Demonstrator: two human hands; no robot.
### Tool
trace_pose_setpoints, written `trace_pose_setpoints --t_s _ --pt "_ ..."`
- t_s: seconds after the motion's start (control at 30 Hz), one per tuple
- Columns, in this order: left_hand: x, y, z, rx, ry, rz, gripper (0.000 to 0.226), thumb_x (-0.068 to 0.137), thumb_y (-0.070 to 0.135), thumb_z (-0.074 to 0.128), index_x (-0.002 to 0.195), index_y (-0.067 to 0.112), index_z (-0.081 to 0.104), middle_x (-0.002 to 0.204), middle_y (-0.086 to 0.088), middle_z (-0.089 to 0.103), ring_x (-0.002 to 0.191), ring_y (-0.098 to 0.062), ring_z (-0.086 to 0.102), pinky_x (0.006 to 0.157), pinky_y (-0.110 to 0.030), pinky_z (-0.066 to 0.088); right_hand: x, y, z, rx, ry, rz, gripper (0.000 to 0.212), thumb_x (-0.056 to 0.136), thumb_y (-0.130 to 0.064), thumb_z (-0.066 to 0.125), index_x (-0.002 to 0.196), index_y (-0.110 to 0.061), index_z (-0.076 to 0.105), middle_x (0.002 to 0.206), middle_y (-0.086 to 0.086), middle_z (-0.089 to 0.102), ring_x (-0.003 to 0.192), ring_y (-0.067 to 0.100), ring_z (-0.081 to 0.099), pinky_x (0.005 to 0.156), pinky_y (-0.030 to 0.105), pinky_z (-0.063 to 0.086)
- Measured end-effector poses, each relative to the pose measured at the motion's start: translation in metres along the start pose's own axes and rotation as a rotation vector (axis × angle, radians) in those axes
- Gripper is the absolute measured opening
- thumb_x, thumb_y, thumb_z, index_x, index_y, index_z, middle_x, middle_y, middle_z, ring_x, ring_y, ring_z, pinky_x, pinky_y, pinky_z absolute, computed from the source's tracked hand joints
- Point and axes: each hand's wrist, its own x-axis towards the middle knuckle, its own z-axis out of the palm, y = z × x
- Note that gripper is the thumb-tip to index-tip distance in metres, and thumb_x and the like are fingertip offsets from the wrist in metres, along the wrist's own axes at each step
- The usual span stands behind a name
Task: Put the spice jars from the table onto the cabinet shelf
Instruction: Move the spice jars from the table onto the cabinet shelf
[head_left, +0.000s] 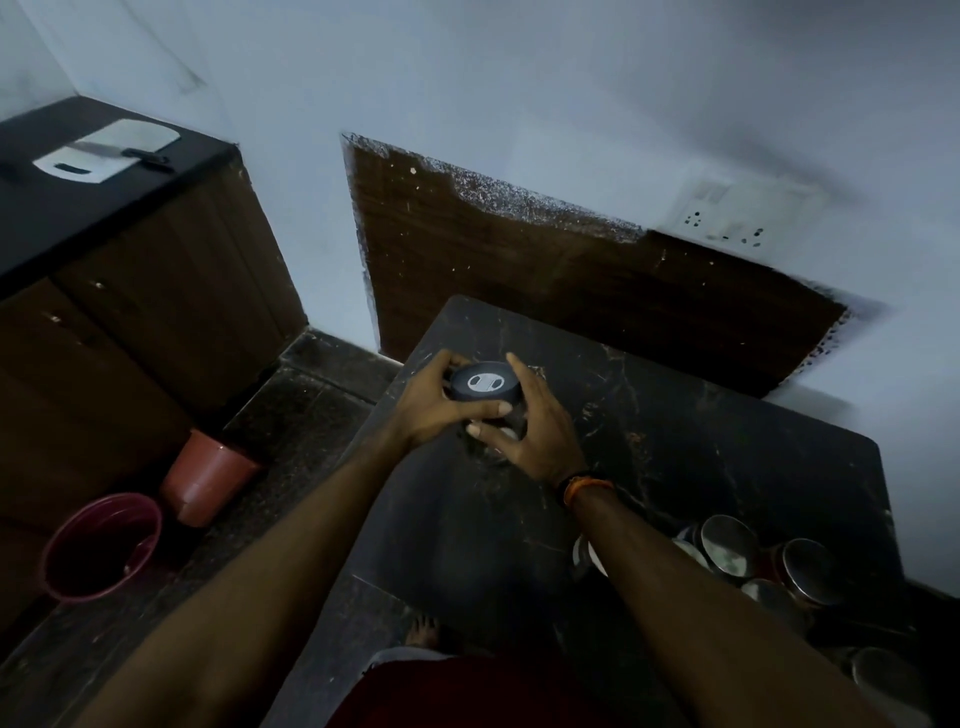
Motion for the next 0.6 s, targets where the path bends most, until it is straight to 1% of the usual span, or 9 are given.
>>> trace_pose_setpoints --t_s 0.07,0.13,0.2,0.23,0.33,0.4,0.47,0.53,0.6 --pt "0.005 0.014 0.004 -0.034 0.010 0.018 0.063 0.058 0.063 0.087 0.106 0.033 0.059 0.105 0.014 0.067 0.091 0.007 0.064 0.069 -0.012 0.052 0.006 -0.006 -0.010 0.030 0.053 0.016 0.105 0.067 -0.069 0.074 0.153 -0.036 0.023 0.151 0.001 0.043 0.134 0.019 0.047 0.105 0.042 0.047" --pt "0.010 0.027 0.007 -0.109 0.016 0.031 0.056 0.066 0.067 0.079 0.107 0.032 0.062 0.104 0.011 0.068 0.093 0.001 0.066 0.074 -0.022 0.056 0.013 -0.011 -0.023 0.109 0.085 0.035 0.102 0.067 -0.062 0.078 0.152 -0.031 0.030 0.148 0.002 0.048 0.131 0.017 0.051 0.104 0.044 0.049" --pt "0.013 0.038 0.006 -0.280 -0.024 0.038 0.053 0.079 0.070 0.066 0.110 0.026 0.065 0.107 0.005 0.070 0.098 -0.009 0.068 0.082 -0.034 0.059 0.020 -0.015 -0.040 0.278 0.096 0.058 0.099 0.067 -0.053 0.082 0.151 -0.027 0.035 0.145 0.002 0.052 0.128 0.015 0.054 0.103 0.043 0.050" --pt "0.013 0.043 0.005 -0.371 -0.053 0.039 0.053 0.085 0.068 0.060 0.114 0.024 0.065 0.110 0.002 0.070 0.100 -0.013 0.068 0.083 -0.036 0.057 0.022 -0.016 -0.049 0.369 0.108 0.070 0.098 0.067 -0.049 0.082 0.150 -0.027 0.036 0.144 0.002 0.054 0.125 0.013 0.056 0.102 0.040 0.051" --pt "0.015 0.056 0.005 -0.551 -0.149 0.039 0.044 0.092 0.045 0.059 0.132 0.025 0.059 0.129 -0.005 0.064 0.117 -0.023 0.063 0.092 -0.042 0.050 0.028 -0.024 -0.072 0.629 0.133 0.088 0.094 0.067 -0.042 0.083 0.149 -0.030 0.038 0.139 0.003 0.057 0.117 0.011 0.063 0.092 0.028 0.054" --pt "0.017 0.064 0.009 -0.647 -0.230 0.064 0.061 0.083 0.024 0.068 0.141 0.027 0.050 0.137 -0.011 0.058 0.122 -0.033 0.058 0.095 -0.047 0.050 0.030 -0.027 -0.081 0.776 0.166 0.097 0.086 0.071 -0.032 0.080 0.148 -0.030 0.040 0.138 0.007 0.055 0.116 0.019 0.064 0.093 0.034 0.056" --pt "0.017 0.074 0.013 -0.700 -0.294 0.109 0.077 0.078 0.004 0.068 0.147 0.028 0.043 0.135 -0.013 0.060 0.119 -0.036 0.059 0.093 -0.048 0.052 0.032 -0.030 -0.086 0.873 0.201 0.104 0.079 0.077 -0.024 0.075 0.147 -0.028 0.040 0.138 0.009 0.052 0.117 0.027 0.063 0.097 0.044 0.054" --pt "0.016 0.085 0.016 -0.700 -0.315 0.153 0.086 0.077 -0.009 0.065 0.151 0.027 0.038 0.135 -0.016 0.060 0.119 -0.035 0.060 0.090 -0.045 0.055 0.033 -0.031 -0.091 0.953 0.264 0.100 0.075 0.079 -0.021 0.072 0.146 -0.024 0.040 0.135 0.010 0.053 0.115 0.029 0.065 0.095 0.044 0.055" --pt "0.015 0.095 0.018 -0.681 -0.297 0.174 0.091 0.076 -0.012 0.068 0.152 0.026 0.036 0.137 -0.017 0.058 0.122 -0.035 0.059 0.093 -0.047 0.055 0.033 -0.032 -0.096 1.009 0.335 0.108 0.070 0.080 -0.020 0.071 0.143 -0.021 0.041 0.133 0.013 0.055 0.111 0.027 0.067 0.088 0.040 0.057"
